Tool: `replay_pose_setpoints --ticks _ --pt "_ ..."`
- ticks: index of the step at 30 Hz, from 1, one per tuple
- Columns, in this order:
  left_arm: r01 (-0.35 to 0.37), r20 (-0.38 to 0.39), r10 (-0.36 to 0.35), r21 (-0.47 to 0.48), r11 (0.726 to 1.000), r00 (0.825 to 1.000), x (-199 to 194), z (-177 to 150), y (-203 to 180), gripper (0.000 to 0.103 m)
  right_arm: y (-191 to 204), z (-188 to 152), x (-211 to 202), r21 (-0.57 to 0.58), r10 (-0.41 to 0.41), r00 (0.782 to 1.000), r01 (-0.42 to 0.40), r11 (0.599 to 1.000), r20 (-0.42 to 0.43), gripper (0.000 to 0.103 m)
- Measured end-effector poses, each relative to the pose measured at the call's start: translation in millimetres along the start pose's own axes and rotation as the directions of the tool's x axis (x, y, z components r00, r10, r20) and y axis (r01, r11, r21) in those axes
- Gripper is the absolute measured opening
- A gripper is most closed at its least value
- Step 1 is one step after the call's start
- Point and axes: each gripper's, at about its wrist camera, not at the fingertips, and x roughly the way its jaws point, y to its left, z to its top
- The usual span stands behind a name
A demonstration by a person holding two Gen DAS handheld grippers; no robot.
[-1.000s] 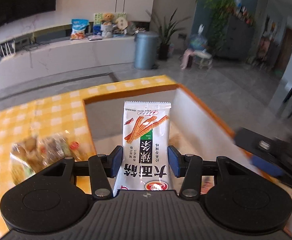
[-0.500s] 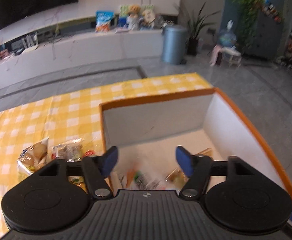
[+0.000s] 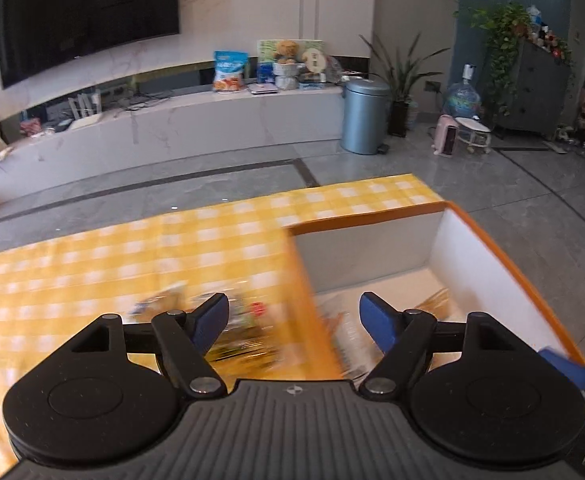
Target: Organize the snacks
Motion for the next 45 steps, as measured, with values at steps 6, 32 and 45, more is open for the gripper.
replay_pose_setpoints --ticks 6,32,45 --pt "-0.061 0.043 0.066 -0.106 0.993 0.997 -40.3 -15.7 62.2 0.088 36.5 -5.9 -11.0 -0.084 0.035 0.999 -0.034 0.996 0.018 0.089" --pt "-0.078 -0.086 0.053 -0.326 0.942 0.995 -41.4 -93.7 189.8 0.088 184.9 -162.8 55.4 -0.630 -0.389 0.921 0.320 0.708 0.030 0.045" --pt "-0.077 -0.114 0.038 -0.367 0.927 0.993 -38.2 -97.5 194.9 0.088 183.4 -180.4 84.8 -0.625 -0.528 0.849 0.407 0.666 -0.010 0.060"
